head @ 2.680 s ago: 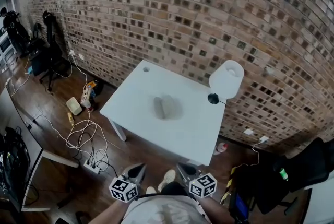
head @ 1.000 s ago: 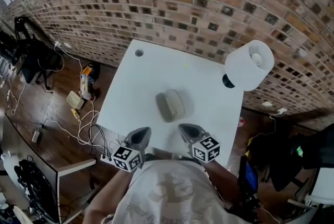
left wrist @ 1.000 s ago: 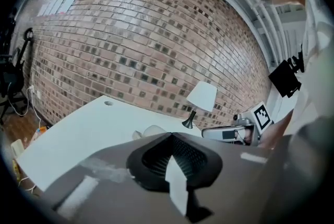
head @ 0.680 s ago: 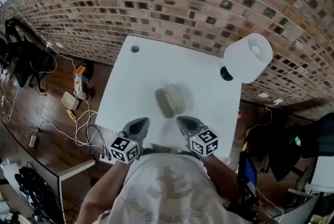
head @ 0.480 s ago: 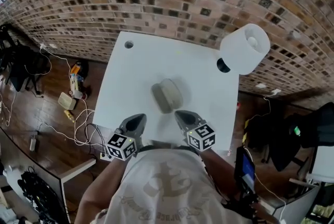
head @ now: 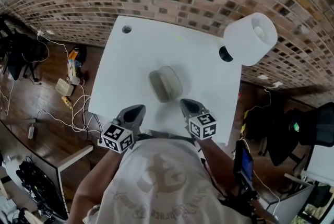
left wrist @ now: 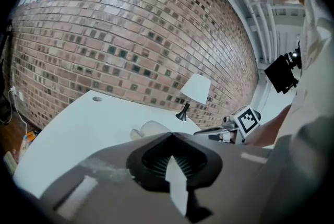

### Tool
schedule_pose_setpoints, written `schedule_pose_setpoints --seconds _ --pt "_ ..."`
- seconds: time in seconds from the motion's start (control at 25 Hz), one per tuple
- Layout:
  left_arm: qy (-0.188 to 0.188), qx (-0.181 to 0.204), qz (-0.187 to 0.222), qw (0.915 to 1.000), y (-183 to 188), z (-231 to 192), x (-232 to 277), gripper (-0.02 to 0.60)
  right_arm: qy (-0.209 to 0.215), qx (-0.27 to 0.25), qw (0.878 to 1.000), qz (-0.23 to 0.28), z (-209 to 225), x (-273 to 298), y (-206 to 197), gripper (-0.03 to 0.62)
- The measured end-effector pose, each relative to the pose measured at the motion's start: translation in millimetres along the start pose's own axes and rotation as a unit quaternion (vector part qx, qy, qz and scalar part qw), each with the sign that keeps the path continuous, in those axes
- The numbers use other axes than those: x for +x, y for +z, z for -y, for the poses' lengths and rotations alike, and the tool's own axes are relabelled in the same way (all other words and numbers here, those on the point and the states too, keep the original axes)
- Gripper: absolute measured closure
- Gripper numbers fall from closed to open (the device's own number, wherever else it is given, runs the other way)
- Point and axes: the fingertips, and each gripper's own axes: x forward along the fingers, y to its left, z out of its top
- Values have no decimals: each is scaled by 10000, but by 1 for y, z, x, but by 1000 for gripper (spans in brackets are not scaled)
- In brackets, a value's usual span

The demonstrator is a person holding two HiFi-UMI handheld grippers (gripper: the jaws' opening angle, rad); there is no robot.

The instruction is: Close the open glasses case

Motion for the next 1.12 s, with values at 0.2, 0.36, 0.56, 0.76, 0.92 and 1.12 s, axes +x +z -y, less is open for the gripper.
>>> schedule_pose_setpoints --seconds 0.2,0.36,0.56,0.76,0.92,1.12 --pt "113 124 -93 9998 -6 4 -6 578 20 140 9999 -38 19 12 -1 586" --pt "358 -24 -44 9993 -11 -4 -15 578 20 235 9997 -86 38 29 5 518" --pt "653 -173 26 9977 -15 -13 -24 578 62 662 9972 -343 62 56 3 405" --pt "903 -250 45 9956 -19 -16 -33 578 304 1622 9843 -624 76 81 -17 381" --pt "1015 -182 20 9947 -22 -13 -40 578 501 2223 9717 -622 78 92 -19 431" --pt "1082 -227 70 9938 -25 -10 -45 578 387 1965 9776 -642 79 92 -13 490"
